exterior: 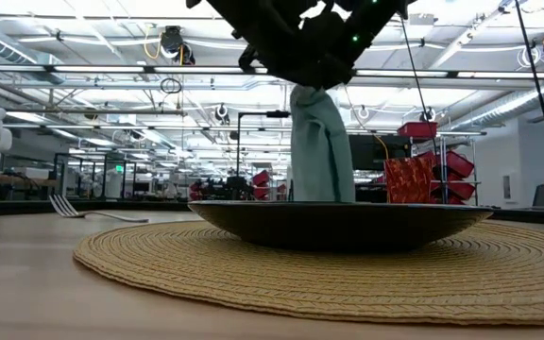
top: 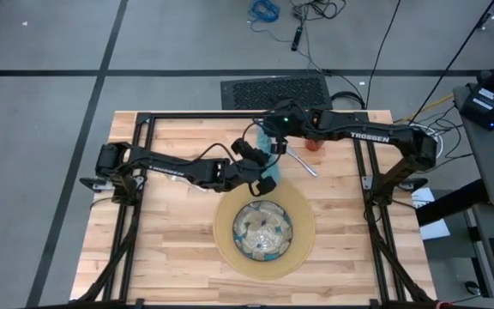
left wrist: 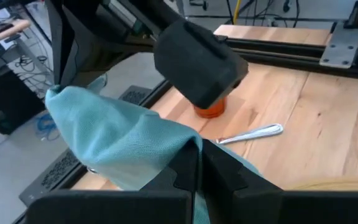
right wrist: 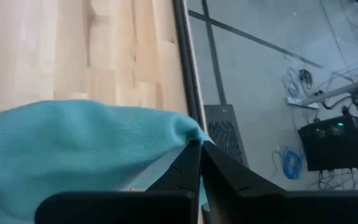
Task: Set table place
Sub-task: Fold the blue napkin
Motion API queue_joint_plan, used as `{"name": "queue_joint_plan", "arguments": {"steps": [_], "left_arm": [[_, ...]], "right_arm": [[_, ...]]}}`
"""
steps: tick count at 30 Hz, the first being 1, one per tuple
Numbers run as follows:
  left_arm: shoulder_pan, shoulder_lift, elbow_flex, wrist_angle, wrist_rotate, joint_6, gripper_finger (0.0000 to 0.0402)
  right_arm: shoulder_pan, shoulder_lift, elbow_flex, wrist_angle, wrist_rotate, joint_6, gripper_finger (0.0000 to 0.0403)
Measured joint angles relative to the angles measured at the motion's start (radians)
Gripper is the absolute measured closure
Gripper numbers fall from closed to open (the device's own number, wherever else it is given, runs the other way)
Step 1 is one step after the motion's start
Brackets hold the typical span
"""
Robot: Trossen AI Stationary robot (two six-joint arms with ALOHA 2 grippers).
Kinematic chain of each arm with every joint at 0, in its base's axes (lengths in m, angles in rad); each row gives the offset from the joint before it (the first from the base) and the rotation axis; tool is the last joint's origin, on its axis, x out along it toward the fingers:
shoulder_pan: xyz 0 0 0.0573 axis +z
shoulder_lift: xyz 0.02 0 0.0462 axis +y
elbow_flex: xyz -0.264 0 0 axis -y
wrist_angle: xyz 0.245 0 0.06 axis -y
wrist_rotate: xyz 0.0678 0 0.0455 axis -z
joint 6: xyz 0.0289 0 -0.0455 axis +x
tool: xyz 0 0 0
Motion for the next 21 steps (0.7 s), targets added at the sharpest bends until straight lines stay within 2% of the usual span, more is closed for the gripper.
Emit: {"name": "queue_joint_plan", "arguments": {"steps": [8,21], "left_arm": [[-0.001,-0.011,-0.059,-0.076,-0.033,-0.064,0.0401],[-0.014,-0.094,-0.283,-0.098,-0.103,-0.237,0.0401]], "right_arm": [[-0.017,0.099,0.0,0.065,-0.101,-0.016,0.0403],[-0.07,0.182,0.0,0.153,-0.206,-0.023,0.0403]]}}
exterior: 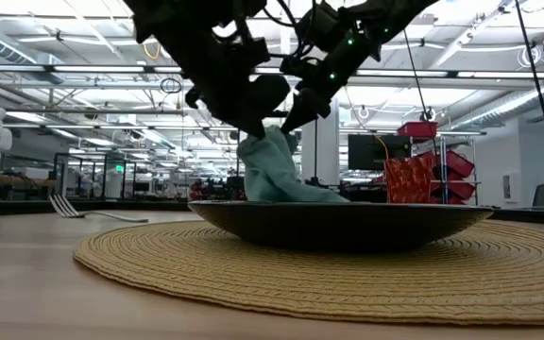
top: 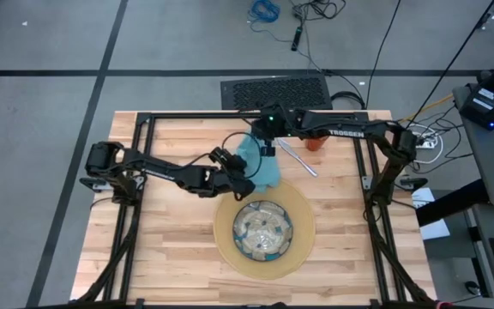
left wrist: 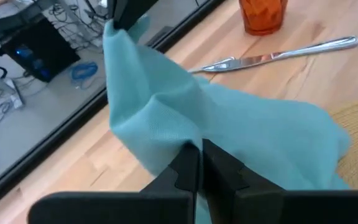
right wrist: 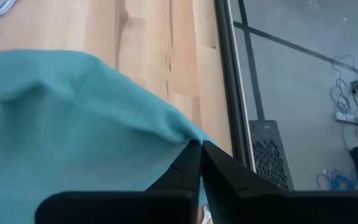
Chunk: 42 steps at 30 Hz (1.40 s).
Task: Set table place
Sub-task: Fold the blue napkin
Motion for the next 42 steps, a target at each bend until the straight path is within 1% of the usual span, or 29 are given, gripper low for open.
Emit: {"name": "queue_joint_plan", "arguments": {"steps": [3,7,13,17,20,22,28,34,37,39,42], "left_arm": [[-0.004,-0.019,-0.026,0.001,-0.003,-0.01,0.0401],[-0.011,-0.028,-0.046,-0.062,-0.009,-0.052,0.0401],[-0.029,-0.028,-0.051,-0.061,-0.057,-0.052,0.0401],[-0.039,-0.047,-0.051,-0.076,-0.1,-0.044,0.0401],[-0.038,-0.062,-0.05,-0.136,-0.138,-0.047,0.0401],[-0.038,-0.065,-0.05,-0.165,-0.15,-0.052,0.0402],[-0.029,-0.065,-0.05,-0.202,-0.163,-0.073,0.0401],[0.0,-0.065,-0.102,-0.221,-0.15,-0.129,0.0402],[0.014,-0.064,-0.133,-0.213,-0.103,-0.156,0.0401],[0.019,-0.057,-0.145,-0.174,-0.067,-0.151,0.0402],[0.018,-0.055,-0.152,-0.086,-0.006,-0.089,0.0402]], "right_arm": [[-0.02,-0.001,0.0,0.003,-0.041,0.005,0.0403],[-0.042,0.008,0.001,0.001,-0.092,0.018,0.0403],[-0.033,0.025,0.0,0.052,-0.124,-0.019,0.0403],[-0.032,0.025,0.0,0.081,-0.124,-0.026,0.0403],[-0.039,0.025,0.0,0.09,-0.132,-0.027,0.0403],[-0.044,0.027,0.0,0.093,-0.153,-0.027,0.0403],[-0.052,0.051,0.001,0.119,-0.168,-0.022,0.0403],[-0.064,0.086,0.001,0.126,-0.173,-0.015,0.0403],[-0.072,0.095,0.002,0.129,-0.174,-0.013,0.0403],[-0.079,0.1,0.0,0.107,-0.179,-0.004,0.0403],[-0.09,0.117,0.001,0.084,-0.181,0.003,0.0403]]}}
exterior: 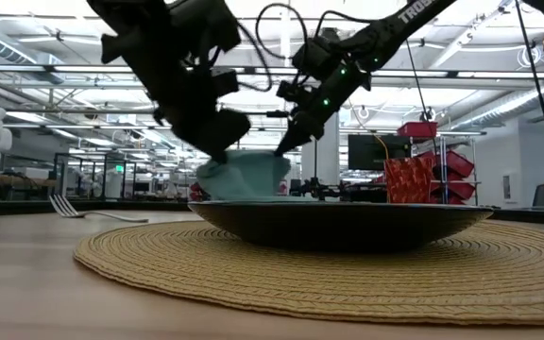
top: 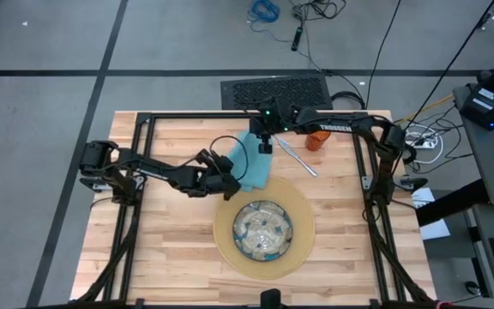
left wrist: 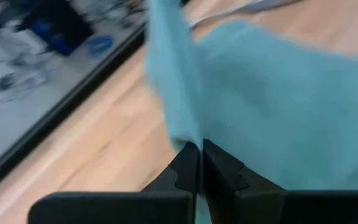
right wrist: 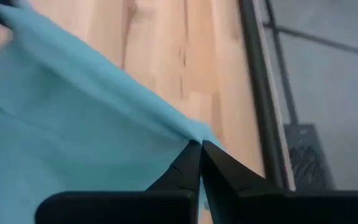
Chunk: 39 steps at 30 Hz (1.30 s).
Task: Set table place
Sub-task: Fold the blue napkin
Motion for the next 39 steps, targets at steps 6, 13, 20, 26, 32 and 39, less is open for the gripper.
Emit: {"name": "queue_joint_plan", "arguments": {"steps": [6,13,20,26,32,39], "left_arm": [[0.002,0.0,0.0,0.099,0.103,0.073,0.0401],[0.007,0.0,-0.001,0.189,0.216,0.123,0.0402],[0.012,0.015,0.0,0.238,0.318,0.15,0.0401],[0.033,0.095,0.01,0.272,0.473,0.143,0.0402],[0.034,0.173,0.076,0.345,0.581,0.176,0.0402],[0.034,0.204,0.123,0.342,0.629,0.194,0.0402]], "right_arm": [[-0.001,0.049,0.0,-0.033,0.001,0.001,0.0403],[-0.001,0.063,-0.001,-0.031,-0.008,-0.007,0.0403],[-0.017,0.063,-0.001,-0.102,-0.036,-0.014,0.0403],[-0.022,0.063,-0.001,-0.175,-0.032,-0.023,0.0403],[-0.024,0.063,-0.002,-0.232,-0.026,-0.04,0.0403],[-0.042,0.063,-0.002,-0.287,-0.025,-0.044,0.0403]]}}
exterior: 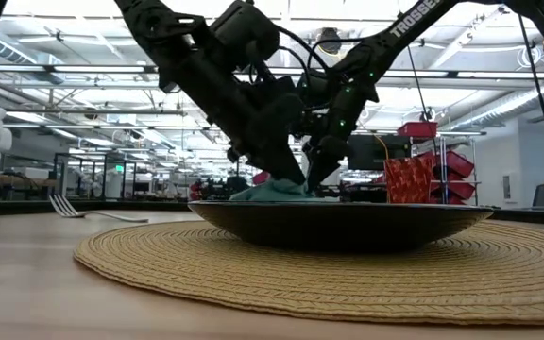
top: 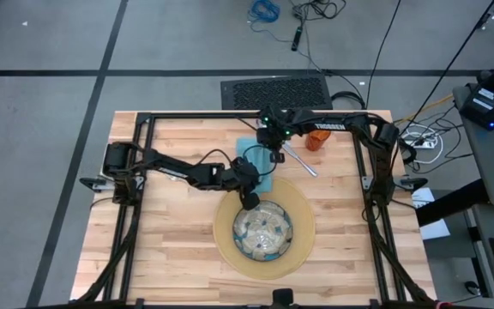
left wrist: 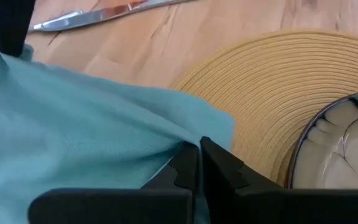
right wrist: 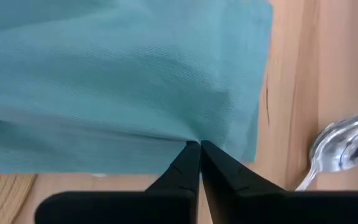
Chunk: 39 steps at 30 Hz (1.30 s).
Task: Set table place
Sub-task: Fold the blue napkin
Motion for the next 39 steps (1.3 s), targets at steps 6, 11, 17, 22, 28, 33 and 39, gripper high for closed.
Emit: {"name": "queue_joint_plan", "arguments": {"steps": [6,11,17,22,28,33,39], "left_arm": [[-0.008,0.0,0.0,0.051,0.11,-0.002,0.0376],[-0.012,0.0,0.0,0.086,0.15,0.001,0.0301],[-0.014,0.0,0.0,0.105,0.139,0.0,0.0227],[-0.011,0.0,0.0,0.099,0.126,0.001,0.0203],[0.007,-0.029,0.0,-0.062,0.086,-0.02,0.0201],[0.027,-0.027,-0.001,-0.095,0.09,-0.024,0.0201],[0.047,-0.027,-0.001,-0.172,0.101,-0.026,0.0201]], "right_arm": [[-0.023,0.0,0.0,0.006,0.062,0.008,0.0402],[-0.039,-0.001,0.0,-0.002,0.039,0.027,0.0402],[-0.046,-0.001,0.0,-0.006,0.028,0.025,0.0402],[-0.044,-0.001,0.0,-0.022,-0.081,0.033,0.0402],[-0.021,-0.001,0.001,-0.104,-0.188,0.047,0.0402],[-0.011,0.007,0.001,-0.106,-0.226,0.063,0.0403],[0.008,0.08,0.001,-0.088,-0.234,0.097,0.0403]]}}
